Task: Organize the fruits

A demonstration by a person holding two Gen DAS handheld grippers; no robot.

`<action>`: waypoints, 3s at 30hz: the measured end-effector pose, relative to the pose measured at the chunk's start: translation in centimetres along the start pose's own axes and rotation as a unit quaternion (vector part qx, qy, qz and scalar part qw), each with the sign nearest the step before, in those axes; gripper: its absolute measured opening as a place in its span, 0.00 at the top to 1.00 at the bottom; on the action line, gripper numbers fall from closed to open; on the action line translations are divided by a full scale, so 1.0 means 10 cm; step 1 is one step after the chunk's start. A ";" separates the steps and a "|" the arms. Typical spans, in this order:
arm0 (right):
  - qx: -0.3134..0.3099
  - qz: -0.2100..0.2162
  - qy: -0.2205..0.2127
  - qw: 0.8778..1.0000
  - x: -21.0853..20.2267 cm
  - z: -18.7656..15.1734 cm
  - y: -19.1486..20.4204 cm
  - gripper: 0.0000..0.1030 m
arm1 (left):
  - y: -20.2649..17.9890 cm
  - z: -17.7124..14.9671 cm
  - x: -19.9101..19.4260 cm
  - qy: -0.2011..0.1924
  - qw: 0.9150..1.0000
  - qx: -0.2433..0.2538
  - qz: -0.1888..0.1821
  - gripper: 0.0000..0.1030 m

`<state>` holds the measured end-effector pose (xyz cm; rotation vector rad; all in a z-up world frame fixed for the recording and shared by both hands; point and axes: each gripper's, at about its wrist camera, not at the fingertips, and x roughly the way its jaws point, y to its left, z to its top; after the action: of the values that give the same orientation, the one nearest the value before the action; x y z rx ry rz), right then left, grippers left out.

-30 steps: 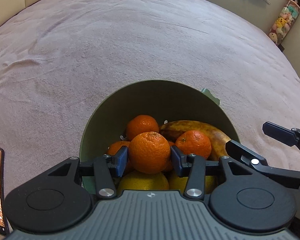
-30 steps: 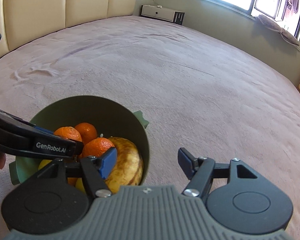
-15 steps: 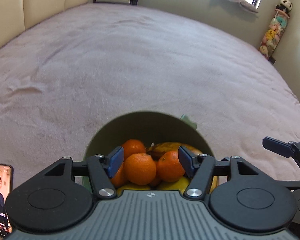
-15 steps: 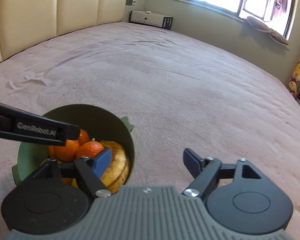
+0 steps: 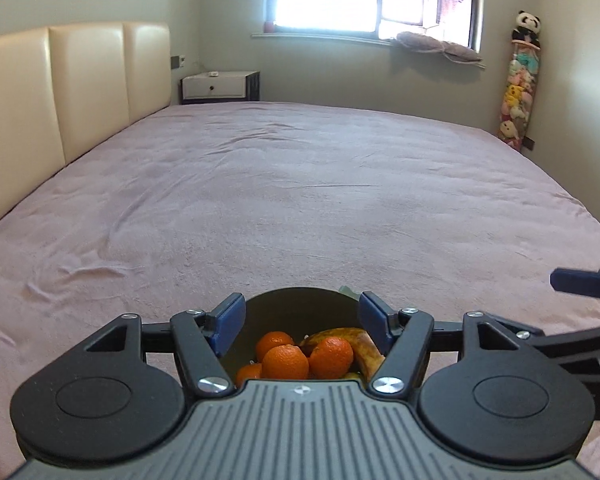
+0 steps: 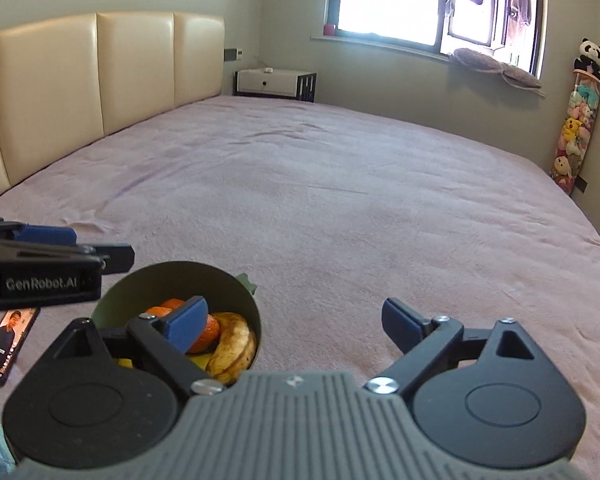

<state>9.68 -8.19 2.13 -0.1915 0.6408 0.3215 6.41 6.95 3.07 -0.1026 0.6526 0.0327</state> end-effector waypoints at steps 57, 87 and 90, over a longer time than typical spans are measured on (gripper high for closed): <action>0.062 0.007 0.077 0.995 -0.28 -0.79 -0.28 0.07 | -0.32 -0.57 -0.16 0.101 0.994 0.040 -0.014 0.25; 0.063 0.009 0.078 0.995 -0.29 -0.78 -0.29 0.07 | -0.34 -0.56 -0.18 0.099 0.994 0.040 -0.015 0.25; 0.064 0.009 0.078 0.995 -0.29 -0.78 -0.29 0.07 | -0.34 -0.56 -0.17 0.099 0.994 0.039 -0.015 0.25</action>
<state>4.21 -13.70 -2.03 -0.0896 0.8146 0.2830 1.84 3.01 -0.01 -0.0393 0.8505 -0.0320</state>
